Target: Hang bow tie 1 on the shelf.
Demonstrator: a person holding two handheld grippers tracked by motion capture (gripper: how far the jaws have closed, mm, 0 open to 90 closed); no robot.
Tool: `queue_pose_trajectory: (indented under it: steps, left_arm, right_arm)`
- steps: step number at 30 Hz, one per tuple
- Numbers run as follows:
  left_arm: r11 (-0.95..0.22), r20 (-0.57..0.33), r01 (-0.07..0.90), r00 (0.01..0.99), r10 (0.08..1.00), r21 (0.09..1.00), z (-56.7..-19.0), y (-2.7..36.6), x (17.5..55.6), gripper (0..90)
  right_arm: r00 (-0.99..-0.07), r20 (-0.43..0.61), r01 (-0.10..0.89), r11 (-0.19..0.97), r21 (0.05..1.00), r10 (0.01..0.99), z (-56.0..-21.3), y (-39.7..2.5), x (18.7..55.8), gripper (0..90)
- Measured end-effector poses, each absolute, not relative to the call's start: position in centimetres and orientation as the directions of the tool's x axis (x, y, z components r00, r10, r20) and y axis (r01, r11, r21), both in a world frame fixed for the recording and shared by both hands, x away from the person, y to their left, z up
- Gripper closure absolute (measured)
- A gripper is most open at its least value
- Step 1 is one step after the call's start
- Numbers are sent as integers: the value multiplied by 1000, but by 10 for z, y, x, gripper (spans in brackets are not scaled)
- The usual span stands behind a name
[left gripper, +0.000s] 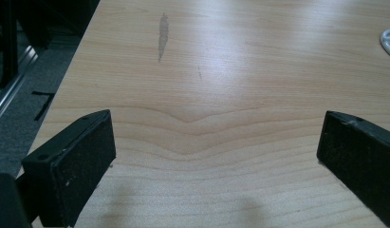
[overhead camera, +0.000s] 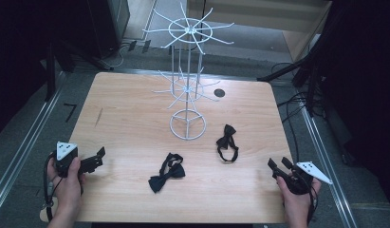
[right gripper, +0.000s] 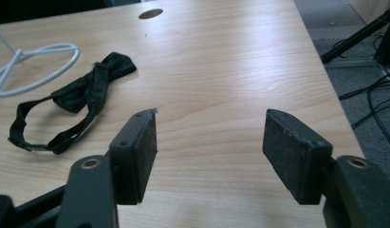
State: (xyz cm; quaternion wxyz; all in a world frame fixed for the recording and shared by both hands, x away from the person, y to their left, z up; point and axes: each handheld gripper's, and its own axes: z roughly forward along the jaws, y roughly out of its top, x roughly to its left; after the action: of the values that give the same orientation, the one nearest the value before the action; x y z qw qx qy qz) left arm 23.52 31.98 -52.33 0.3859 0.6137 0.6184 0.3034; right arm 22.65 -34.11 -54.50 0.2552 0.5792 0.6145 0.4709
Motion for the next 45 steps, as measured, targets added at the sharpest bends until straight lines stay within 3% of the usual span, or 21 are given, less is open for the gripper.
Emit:
queue_pose_trajectory:
  steps: [22, 45]
  left_arm:
    - [52, -97, 528, 57, 994, 848, -523, 319, 235, 0]
    - [49, -95, 525, 61, 994, 850, -523, 318, 235, 0]
  right_arm:
    - [-369, 157, 467, 37, 883, 916, -513, -258, 234, 450]
    - [-467, 179, 462, 67, 884, 866, -485, -205, 244, 459]
